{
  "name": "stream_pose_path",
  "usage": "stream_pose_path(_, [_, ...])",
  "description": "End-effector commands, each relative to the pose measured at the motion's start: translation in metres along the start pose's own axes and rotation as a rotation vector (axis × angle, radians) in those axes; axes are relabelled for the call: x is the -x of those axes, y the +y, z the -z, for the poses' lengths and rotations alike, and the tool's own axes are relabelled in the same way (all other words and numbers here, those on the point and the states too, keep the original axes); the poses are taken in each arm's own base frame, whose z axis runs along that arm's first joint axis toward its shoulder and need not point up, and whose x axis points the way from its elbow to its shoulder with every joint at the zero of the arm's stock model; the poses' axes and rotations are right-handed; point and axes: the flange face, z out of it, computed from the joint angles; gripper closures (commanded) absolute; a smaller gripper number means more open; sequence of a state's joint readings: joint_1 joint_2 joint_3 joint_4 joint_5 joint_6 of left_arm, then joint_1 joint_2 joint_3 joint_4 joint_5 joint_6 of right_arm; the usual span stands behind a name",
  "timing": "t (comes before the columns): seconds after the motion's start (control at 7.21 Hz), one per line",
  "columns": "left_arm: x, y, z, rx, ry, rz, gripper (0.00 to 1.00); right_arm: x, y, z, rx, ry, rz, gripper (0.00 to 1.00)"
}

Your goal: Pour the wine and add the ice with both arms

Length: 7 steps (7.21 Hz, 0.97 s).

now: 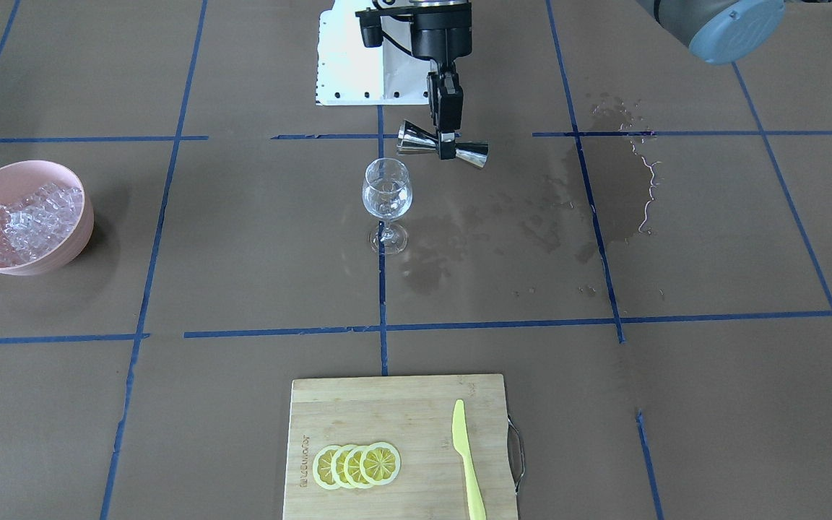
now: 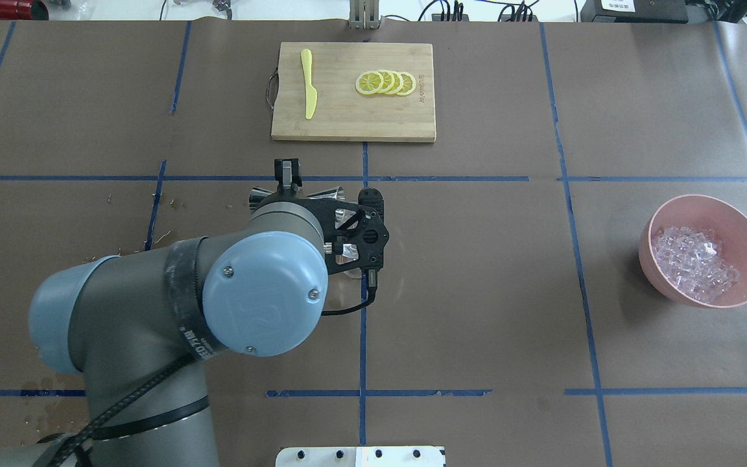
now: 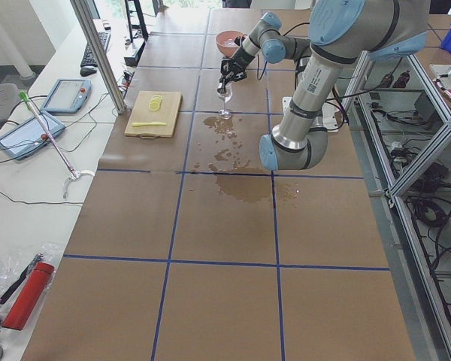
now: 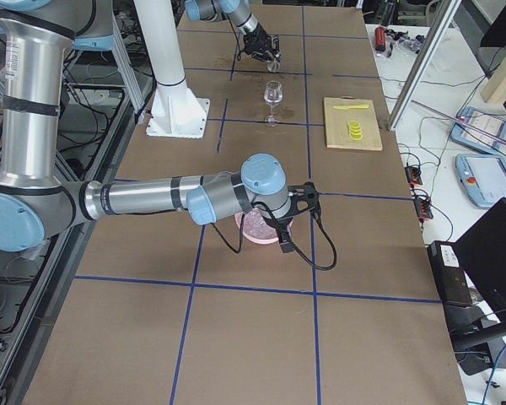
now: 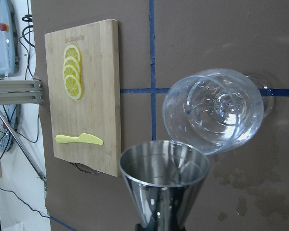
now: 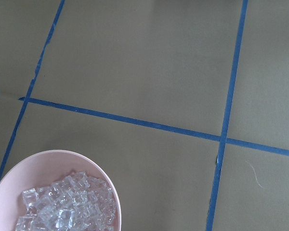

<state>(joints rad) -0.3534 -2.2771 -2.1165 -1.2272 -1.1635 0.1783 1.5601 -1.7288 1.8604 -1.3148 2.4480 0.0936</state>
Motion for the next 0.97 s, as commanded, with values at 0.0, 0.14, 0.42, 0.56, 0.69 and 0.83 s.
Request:
stream_pose_path(0.0, [0.029,0.02,0.013,-0.072,-0.028,0.08,1.0,0.0,0.001,0.0,0.001,0.0,-0.001,0.0])
stream_pose_path(0.14, [0.035,0.024,0.021,-0.108,-0.011,0.182,1.0,0.0,0.001,0.0,0.0,0.0,0.0,0.0])
stream_pose_path(0.42, [0.031,0.049,0.009,-0.147,0.02,0.435,1.0,0.001,0.0,0.001,-0.001,0.0,0.001,0.0])
stream_pose_path(0.56, [0.039,0.069,0.003,-0.177,-0.004,0.462,1.0,0.001,0.0,0.001,-0.002,0.0,0.003,0.0])
stream_pose_path(0.69, [0.038,0.082,-0.004,-0.181,-0.013,0.475,1.0,0.002,0.0,0.001,-0.002,0.0,0.003,0.0])
stream_pose_path(0.83, [0.035,0.093,-0.01,-0.174,-0.01,0.558,1.0,0.001,0.001,0.001,-0.001,0.0,0.001,0.0])
